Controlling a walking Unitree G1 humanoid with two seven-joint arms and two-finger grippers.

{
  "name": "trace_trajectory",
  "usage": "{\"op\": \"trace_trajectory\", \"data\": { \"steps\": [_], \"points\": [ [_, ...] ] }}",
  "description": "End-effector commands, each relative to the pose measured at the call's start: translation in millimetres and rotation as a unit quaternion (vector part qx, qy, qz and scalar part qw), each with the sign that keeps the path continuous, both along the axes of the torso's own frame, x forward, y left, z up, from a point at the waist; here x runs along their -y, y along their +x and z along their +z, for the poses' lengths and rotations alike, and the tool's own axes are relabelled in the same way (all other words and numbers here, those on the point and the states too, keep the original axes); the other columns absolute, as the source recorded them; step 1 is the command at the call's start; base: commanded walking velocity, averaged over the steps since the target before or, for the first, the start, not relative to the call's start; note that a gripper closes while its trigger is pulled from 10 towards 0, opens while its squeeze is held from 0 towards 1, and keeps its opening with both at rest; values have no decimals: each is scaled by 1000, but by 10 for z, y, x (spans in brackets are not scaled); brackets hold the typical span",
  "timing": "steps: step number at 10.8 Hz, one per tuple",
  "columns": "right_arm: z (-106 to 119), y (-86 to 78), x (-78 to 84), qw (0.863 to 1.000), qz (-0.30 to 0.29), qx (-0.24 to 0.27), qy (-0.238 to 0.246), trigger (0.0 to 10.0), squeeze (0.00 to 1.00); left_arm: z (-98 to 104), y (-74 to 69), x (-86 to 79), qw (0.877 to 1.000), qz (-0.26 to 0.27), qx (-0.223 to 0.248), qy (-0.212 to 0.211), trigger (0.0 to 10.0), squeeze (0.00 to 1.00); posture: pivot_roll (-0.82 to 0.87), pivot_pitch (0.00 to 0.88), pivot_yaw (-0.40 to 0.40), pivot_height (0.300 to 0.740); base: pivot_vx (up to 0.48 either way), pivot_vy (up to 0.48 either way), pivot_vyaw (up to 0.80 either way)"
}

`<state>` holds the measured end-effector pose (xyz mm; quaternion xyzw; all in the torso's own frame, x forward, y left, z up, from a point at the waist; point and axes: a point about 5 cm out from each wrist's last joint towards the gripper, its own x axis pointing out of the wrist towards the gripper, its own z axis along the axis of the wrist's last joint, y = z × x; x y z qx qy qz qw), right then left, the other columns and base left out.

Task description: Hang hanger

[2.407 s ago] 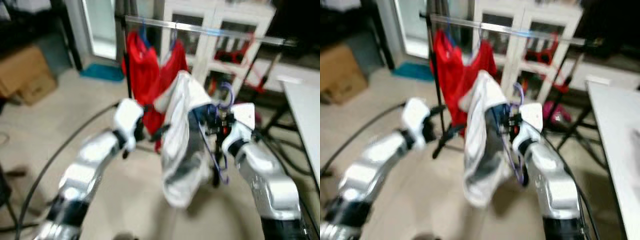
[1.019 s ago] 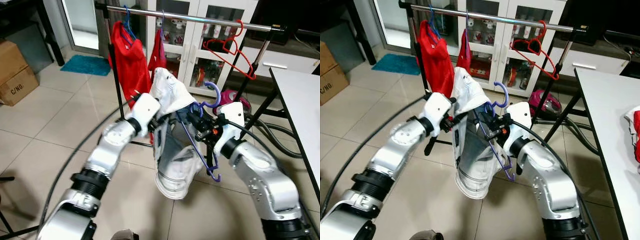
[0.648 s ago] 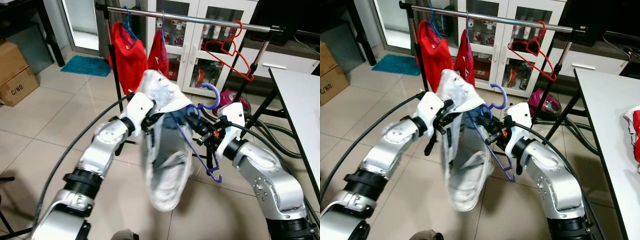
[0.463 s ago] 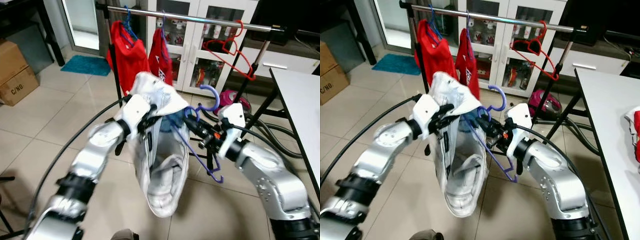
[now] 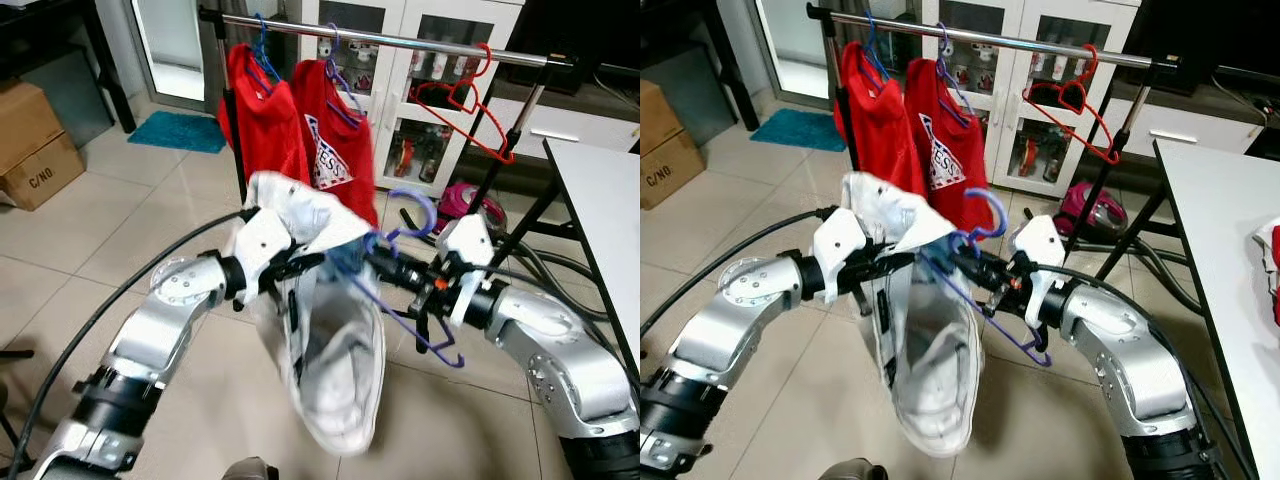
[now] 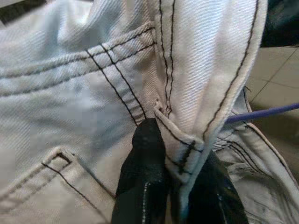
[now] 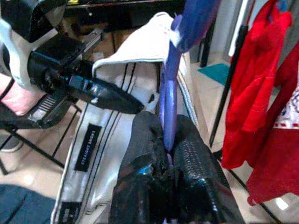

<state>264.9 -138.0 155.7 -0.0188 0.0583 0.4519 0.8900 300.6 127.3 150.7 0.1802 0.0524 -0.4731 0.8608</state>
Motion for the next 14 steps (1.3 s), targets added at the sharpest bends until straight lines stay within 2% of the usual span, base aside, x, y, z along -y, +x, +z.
{"op": "trace_trajectory", "data": {
  "steps": [1, 5, 8, 9, 11, 12, 13, 14],
  "points": [
    [128, 22, -21, 999, 17, 37, 1, 0, 0, 75, -20, 11, 1000, -7, 10, -4, 0, 0, 51, 0, -25, 740, 0, 0, 0],
    [106, 26, -6, 999, 20, 34, -14, 0, 0, 163, 10, -83, 1000, 21, 16, 11, 0, 0, 44, 0, -17, 740, 0, 0, 0],
    [39, 44, 14, 997, 10, 29, -66, 0, 0, 407, -51, -104, 1000, -15, 14, -4, 0, 0, 44, 0, -17, 740, 0, 0, 0],
    [2, 42, 21, 996, 13, 20, -85, 0, 0, 551, -26, -134, 1000, -15, 23, -10, 0, 0, 46, 0, -19, 740, 0, 0, 0],
    [-104, -56, 36, 991, 51, -6, -121, 0, 0, 736, 38, -324, 999, 12, 44, 12, 0, 0, 47, 0, -19, 740, 0, 0, 0],
    [-160, -127, 86, 986, 78, -26, -147, 0, 0, 779, 65, -521, 998, 39, 42, 40, 0, 0, 47, 0, -19, 740, 0, 0, 0],
    [-169, -154, 134, 983, 87, -36, -155, 0, 0, 789, 67, -624, 996, 52, 40, 55, 0, 0, 43, 0, -17, 740, 0, 0, 0],
    [-129, -163, 325, 981, 82, -48, -168, 0, 0, 787, 65, -827, 993, 84, 33, 80, 0, 0, 44, 0, -18, 740, 0, 0, 0]
  ]
}}
